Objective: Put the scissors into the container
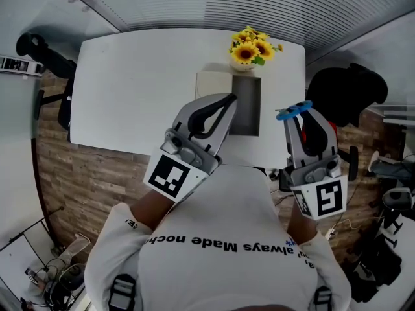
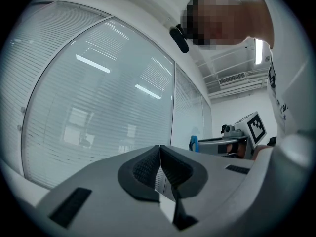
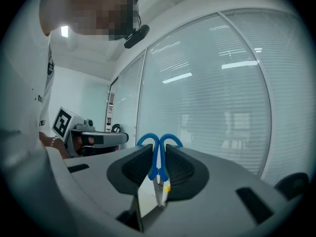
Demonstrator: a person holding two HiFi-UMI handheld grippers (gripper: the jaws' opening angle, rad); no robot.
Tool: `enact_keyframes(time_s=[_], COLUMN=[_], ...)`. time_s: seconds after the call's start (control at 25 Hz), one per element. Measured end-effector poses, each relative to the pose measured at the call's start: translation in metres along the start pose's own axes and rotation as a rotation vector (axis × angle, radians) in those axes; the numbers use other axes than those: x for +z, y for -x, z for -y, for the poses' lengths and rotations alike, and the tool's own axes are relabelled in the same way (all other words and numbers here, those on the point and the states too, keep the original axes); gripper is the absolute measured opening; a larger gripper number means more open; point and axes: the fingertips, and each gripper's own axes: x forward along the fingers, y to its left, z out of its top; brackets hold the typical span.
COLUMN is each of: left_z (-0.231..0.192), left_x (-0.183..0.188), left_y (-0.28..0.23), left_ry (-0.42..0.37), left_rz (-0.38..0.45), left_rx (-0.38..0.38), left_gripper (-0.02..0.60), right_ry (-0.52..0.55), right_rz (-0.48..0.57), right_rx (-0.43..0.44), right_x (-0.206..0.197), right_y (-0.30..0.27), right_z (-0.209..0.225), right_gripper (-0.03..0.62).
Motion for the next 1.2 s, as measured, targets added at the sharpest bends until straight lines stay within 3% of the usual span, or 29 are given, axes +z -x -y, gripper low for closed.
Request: enact_keyframes(time_s=[1.2], left_z=[-0.017], left_x=[0.001], left_y=[0.012], left_ry=[0.026], left_rz=[0.018], left_rx=[0.024], left_gripper=[0.02], right_ry=[-0.056], right_rz=[-0.263], right_rx=[0.018], right_x=[-0.125], right_y=[-0.049], right_z=[-0.008], right_gripper=[0.089])
